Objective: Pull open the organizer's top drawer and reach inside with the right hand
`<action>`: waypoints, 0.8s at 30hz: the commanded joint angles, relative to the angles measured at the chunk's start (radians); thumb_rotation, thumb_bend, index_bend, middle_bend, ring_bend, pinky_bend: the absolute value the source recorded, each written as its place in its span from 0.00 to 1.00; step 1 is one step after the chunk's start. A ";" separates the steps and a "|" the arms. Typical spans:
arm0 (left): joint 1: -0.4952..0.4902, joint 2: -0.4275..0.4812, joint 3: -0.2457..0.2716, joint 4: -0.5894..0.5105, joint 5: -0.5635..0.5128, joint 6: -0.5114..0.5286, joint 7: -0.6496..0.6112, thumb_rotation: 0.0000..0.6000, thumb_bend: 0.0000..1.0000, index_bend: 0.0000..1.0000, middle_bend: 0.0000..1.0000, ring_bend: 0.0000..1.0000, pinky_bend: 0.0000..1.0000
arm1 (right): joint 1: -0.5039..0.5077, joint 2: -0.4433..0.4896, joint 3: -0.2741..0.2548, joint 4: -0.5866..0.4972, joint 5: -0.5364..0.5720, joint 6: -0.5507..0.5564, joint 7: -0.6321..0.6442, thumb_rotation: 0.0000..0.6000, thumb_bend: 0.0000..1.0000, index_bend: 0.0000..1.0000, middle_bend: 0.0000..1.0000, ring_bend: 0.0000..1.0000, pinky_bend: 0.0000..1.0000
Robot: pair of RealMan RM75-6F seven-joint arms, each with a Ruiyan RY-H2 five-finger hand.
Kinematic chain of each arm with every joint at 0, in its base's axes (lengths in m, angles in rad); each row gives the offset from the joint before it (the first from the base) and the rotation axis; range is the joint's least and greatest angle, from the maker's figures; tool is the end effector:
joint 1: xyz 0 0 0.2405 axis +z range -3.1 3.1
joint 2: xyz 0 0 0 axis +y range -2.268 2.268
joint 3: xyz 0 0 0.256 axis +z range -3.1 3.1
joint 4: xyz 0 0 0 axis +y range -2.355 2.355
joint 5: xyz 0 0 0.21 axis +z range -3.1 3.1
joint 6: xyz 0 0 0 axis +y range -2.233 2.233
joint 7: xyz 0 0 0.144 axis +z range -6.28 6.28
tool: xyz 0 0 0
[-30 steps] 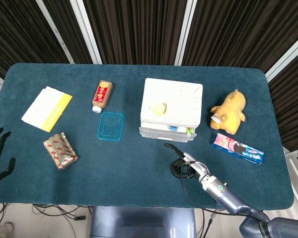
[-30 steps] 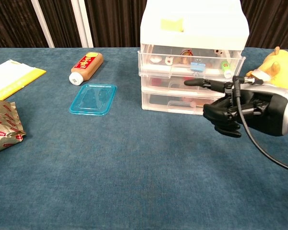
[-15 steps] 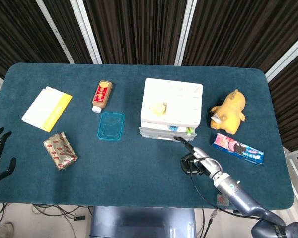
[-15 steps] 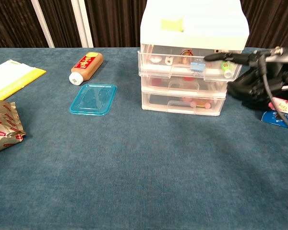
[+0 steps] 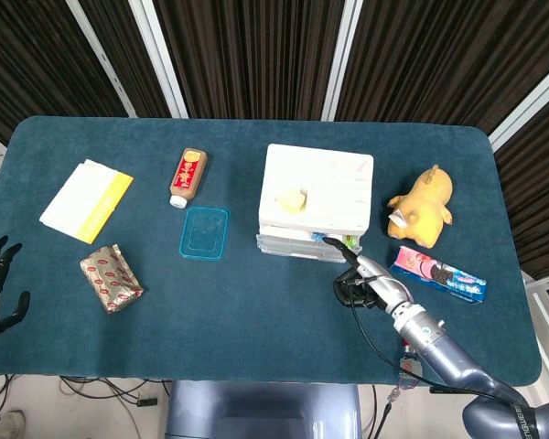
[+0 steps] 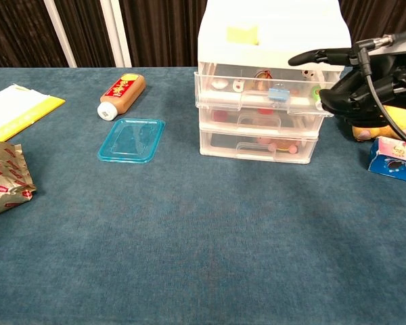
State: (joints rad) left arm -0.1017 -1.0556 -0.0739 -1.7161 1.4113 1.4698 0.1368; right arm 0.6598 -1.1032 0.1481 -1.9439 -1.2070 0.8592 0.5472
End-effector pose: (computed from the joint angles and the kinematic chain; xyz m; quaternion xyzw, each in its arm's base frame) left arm -0.3020 0.1894 0.1751 -0.5900 -0.3724 -0.3537 0.6230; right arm -0.1386 -0.2906 0.0732 0.5630 -0.6673 0.4536 0.1787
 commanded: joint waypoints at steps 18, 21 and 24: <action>-0.002 0.004 0.001 -0.002 -0.006 -0.012 -0.013 1.00 0.42 0.10 0.03 0.00 0.00 | 0.160 0.041 0.029 -0.084 0.387 -0.106 -0.322 1.00 0.66 0.07 0.87 0.92 0.91; -0.003 0.003 0.002 -0.003 -0.005 -0.013 -0.012 1.00 0.42 0.10 0.03 0.00 0.00 | 0.179 0.046 0.028 -0.092 0.430 -0.113 -0.350 1.00 0.66 0.08 0.87 0.92 0.91; -0.002 0.004 0.002 -0.004 -0.005 -0.013 -0.014 1.00 0.42 0.10 0.03 0.00 0.00 | 0.198 0.054 0.032 -0.101 0.470 -0.125 -0.366 1.00 0.66 0.10 0.87 0.92 0.91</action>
State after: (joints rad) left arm -0.1040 -1.0515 -0.0718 -1.7198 1.4061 1.4570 0.1227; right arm 0.8452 -1.0547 0.1785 -2.0375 -0.7552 0.7418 0.1936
